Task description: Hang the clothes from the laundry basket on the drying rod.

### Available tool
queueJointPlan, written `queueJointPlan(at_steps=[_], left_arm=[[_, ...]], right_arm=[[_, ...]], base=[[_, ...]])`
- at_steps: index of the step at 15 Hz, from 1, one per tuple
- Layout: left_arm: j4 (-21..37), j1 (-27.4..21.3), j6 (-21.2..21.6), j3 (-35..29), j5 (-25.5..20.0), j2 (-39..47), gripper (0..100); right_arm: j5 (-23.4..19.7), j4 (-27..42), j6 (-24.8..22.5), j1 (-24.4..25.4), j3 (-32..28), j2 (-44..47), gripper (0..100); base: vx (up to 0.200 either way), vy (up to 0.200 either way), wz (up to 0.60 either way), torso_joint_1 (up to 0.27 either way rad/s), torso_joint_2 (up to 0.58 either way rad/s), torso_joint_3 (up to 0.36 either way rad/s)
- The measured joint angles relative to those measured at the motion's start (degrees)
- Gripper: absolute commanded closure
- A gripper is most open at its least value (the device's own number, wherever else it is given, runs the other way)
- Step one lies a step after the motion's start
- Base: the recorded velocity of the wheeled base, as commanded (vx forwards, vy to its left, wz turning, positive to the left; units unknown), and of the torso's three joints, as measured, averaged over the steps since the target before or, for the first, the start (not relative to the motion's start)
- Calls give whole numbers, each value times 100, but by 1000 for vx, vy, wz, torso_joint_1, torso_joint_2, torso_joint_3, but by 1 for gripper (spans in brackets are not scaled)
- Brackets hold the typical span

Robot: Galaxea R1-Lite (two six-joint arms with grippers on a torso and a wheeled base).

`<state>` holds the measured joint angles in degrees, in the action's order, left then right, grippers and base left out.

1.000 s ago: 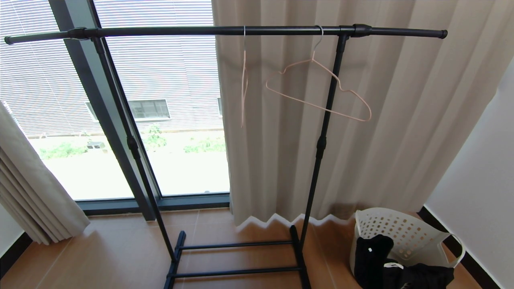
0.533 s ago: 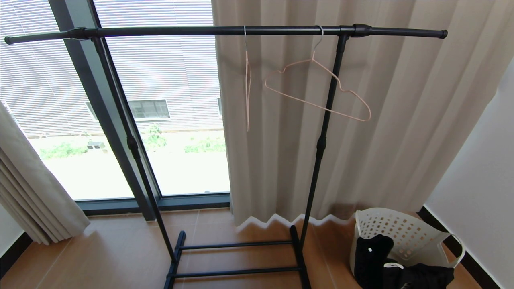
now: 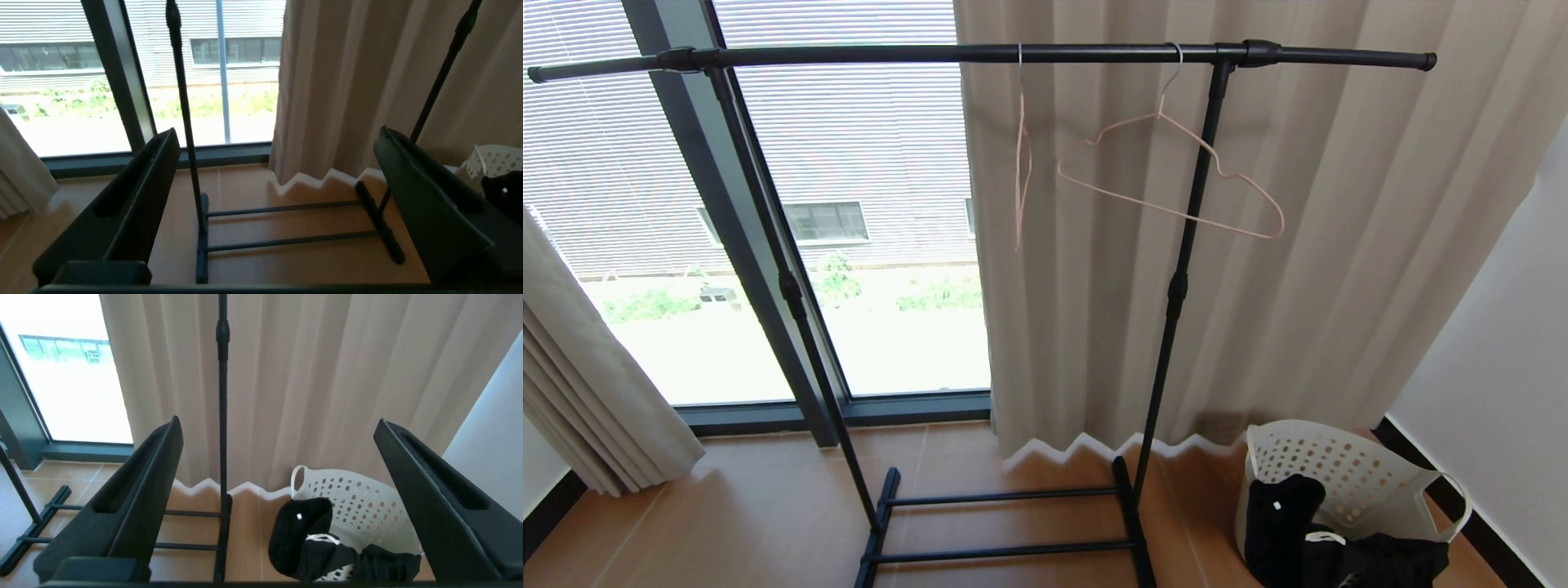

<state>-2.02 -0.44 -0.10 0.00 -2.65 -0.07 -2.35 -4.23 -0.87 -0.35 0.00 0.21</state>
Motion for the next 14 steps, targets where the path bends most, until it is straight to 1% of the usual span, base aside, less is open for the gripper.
queueJointPlan(at_steps=[5,6,8,11,14], left_arm=[[11,0,2,0,0,0,0],[11,0,0,0,0,0,0],[6,0,-1,0,0,0,0],[2,0,-6,0,0,0,0],[2,0,-6,0,2,0,0]], right_arm=[[0,7,0,0,0,0,0],[-2,11,2,0,0,0,0],[0,2,2,0,0,0,0],[1,0,0,0,0,0,0],[-2,5,0,0,0,0,0]], base=[[0,0,0,-124,449,315],[0,0,0,-66,232,173],[0,0,0,-29,112,85],[0,0,0,0,0,0],[0,0,-600,-1,7,5]])
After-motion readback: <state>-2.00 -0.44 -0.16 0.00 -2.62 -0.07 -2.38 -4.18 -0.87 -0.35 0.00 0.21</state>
